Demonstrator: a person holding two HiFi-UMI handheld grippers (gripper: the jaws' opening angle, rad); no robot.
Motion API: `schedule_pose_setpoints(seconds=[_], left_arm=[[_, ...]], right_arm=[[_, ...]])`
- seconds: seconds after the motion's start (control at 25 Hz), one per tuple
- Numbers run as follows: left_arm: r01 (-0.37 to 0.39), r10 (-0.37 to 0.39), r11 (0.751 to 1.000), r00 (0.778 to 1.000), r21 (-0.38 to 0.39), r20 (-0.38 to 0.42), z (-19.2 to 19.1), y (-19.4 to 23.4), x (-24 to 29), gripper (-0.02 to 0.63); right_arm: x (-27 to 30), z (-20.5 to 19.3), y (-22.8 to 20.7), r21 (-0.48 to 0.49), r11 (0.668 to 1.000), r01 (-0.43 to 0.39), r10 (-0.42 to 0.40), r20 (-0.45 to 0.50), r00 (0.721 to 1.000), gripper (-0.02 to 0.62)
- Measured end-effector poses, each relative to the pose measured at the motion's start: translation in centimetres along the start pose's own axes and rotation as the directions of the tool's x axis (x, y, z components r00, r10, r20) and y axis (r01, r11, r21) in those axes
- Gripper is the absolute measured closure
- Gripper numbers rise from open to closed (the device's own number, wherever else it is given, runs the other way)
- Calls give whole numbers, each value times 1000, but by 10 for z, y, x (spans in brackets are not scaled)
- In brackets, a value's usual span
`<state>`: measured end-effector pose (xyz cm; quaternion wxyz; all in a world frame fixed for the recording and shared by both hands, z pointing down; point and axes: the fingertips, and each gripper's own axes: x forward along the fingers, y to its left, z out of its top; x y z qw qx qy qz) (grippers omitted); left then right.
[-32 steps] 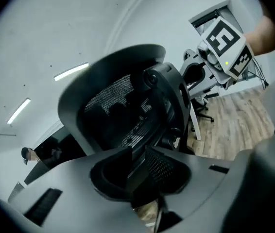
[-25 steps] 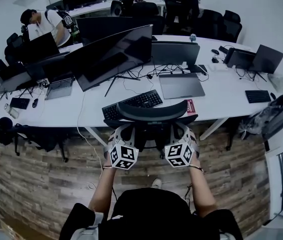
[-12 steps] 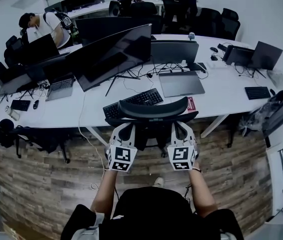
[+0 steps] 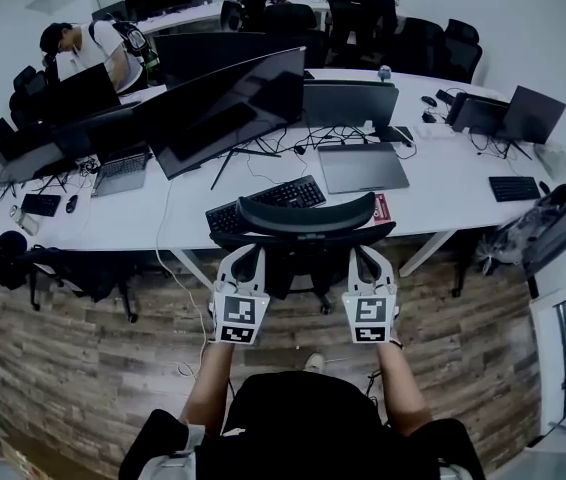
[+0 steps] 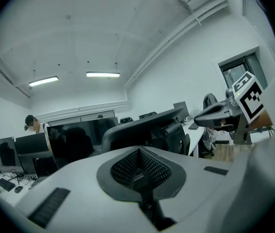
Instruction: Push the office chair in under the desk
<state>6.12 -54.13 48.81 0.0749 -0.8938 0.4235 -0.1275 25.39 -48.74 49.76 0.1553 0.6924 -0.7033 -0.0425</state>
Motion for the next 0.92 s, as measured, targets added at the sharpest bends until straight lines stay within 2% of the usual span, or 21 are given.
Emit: schedule_pose_setpoints(seconds=[0.36, 0.92], left_arm=[[-36, 37, 999, 999, -12, 21, 1, 0, -4, 592], [-39, 40, 999, 999, -33, 16, -3, 1, -6, 592]], right_arm=[[-2, -8, 2, 55, 998, -39, 39, -2, 999, 571], [-3, -7, 4, 28, 999, -42, 42, 2, 999, 571]])
